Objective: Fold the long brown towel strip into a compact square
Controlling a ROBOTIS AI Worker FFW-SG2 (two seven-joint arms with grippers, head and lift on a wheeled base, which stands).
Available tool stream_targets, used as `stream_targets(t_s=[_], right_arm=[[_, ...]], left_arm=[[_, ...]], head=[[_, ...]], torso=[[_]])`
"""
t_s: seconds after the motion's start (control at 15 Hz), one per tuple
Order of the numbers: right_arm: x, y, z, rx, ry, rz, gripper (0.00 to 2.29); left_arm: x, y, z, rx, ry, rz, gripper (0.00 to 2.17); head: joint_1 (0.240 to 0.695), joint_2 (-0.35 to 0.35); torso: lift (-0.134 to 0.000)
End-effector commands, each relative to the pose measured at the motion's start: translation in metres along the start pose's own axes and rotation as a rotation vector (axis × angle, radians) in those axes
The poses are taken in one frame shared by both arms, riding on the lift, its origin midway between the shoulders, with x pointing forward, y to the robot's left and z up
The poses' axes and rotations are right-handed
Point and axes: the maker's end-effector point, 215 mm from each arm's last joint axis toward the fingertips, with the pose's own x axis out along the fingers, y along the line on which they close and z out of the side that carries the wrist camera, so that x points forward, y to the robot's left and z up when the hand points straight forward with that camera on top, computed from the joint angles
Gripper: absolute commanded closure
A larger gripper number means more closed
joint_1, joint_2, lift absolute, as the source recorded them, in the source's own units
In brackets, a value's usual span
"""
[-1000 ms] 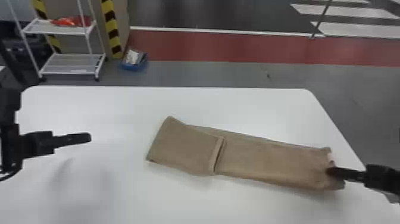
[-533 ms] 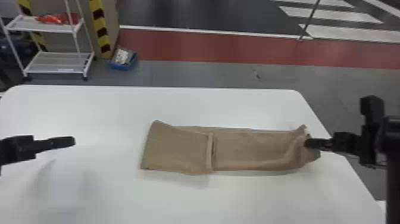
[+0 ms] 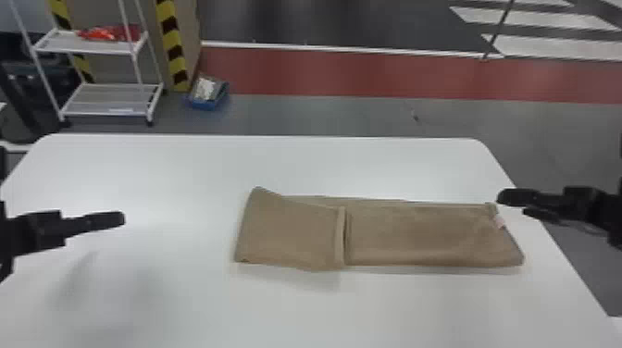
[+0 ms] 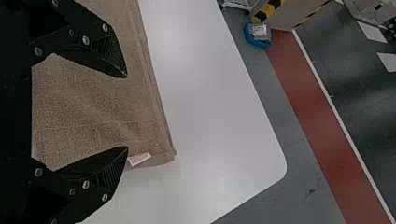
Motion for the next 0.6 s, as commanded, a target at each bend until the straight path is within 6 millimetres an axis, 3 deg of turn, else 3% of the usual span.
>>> stream_targets(t_s=[0.0, 0.07, 0.13, 0.27, 0.4, 0.53], right_arm=[[-0.004, -0.002, 0.004, 0.003, -0.012, -0.011, 0.07], [0.002, 0.008, -0.003, 0.005, 0.000, 0.020, 0.09], [0.015, 0.031, -0.015, 0.003, 0.018, 0.064, 0.10], [0.051, 0.098, -0.046, -0.034, 0.083, 0.148, 0.11], [0.078, 0.175, -0.055, -0.090, 0.099, 0.223, 0.12], [0.087, 0.196, -0.043, -0.171, 0.093, 0.198, 0.13]], left_arm=[[-0.004, 0.003, 0.002, 0.002, -0.002, 0.003, 0.08], [-0.005, 0.006, 0.003, 0.003, -0.004, 0.008, 0.08], [-0.007, 0.007, 0.008, 0.006, -0.012, 0.010, 0.08], [-0.007, 0.006, 0.008, 0.009, -0.011, 0.005, 0.08], [-0.008, 0.006, 0.008, 0.009, -0.009, -0.002, 0.08], [-0.010, 0.009, 0.006, 0.008, -0.006, -0.002, 0.08]], head=[[0.695, -0.101], [0.695, -0.103], [0.695, -0.105], [0.695, -0.068], [0.695, -0.008], [0.695, 0.058]], torso=[[-0.125], [-0.125], [-0.125], [-0.125], [-0.125], [-0.125]])
